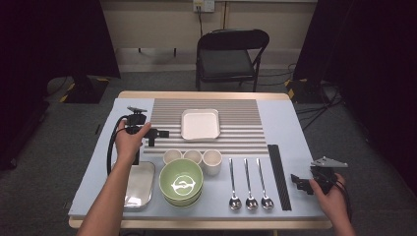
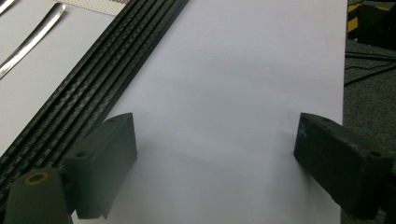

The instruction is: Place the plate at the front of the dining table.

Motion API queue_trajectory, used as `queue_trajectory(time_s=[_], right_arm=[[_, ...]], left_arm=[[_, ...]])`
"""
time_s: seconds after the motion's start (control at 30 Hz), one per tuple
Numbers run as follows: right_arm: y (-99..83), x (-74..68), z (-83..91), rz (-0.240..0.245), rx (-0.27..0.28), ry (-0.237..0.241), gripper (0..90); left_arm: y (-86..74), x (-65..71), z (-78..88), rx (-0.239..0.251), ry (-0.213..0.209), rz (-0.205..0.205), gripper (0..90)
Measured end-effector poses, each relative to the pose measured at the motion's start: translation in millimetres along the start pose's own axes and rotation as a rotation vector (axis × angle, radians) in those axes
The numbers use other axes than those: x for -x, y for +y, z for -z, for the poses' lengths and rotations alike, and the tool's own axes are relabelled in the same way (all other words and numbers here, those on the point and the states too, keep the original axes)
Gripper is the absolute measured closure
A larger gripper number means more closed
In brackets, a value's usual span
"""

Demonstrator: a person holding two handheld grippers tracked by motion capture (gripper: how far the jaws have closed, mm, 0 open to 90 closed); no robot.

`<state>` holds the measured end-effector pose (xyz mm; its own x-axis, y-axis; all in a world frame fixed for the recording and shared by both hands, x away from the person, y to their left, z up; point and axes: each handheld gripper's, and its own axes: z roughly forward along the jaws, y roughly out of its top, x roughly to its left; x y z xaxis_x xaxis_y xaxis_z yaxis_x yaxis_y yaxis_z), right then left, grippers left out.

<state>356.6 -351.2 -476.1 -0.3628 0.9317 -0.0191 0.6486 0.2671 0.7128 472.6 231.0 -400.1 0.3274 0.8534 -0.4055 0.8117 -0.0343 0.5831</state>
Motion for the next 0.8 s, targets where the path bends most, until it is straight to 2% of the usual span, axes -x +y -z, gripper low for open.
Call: queue_trajectory(time_s=[0.2,0.23,0.33,0.43,0.53,0.8], right_arm=[[0.1,0.1,-0.1,0.002,0.001,-0.001,11.8],[0.1,0.2,-0.1,0.002,0.000,-0.001,11.8],[0.1,0.4,-0.2,0.004,0.002,-0.001,11.8],[0.1,0.4,-0.2,0.004,0.002,-0.002,11.8],[0.1,0.4,-0.2,0.004,0.002,-0.002,11.8],[0.1,0.4,-0.3,0.004,0.002,-0.002,11.8]], left_arm=[[-3.3,1.8,0.9,0.009,-0.013,-0.004,23.7],[-3.6,1.7,1.6,-0.001,-0.012,-0.020,23.6],[-4.1,2.8,3.1,0.005,-0.015,-0.011,23.5],[-4.5,1.6,5.1,-0.001,-0.004,-0.025,23.5],[-6.4,1.1,6.3,0.010,-0.014,-0.012,23.4],[-11.3,-1.0,7.6,0.007,-0.016,-0.012,23.5]])
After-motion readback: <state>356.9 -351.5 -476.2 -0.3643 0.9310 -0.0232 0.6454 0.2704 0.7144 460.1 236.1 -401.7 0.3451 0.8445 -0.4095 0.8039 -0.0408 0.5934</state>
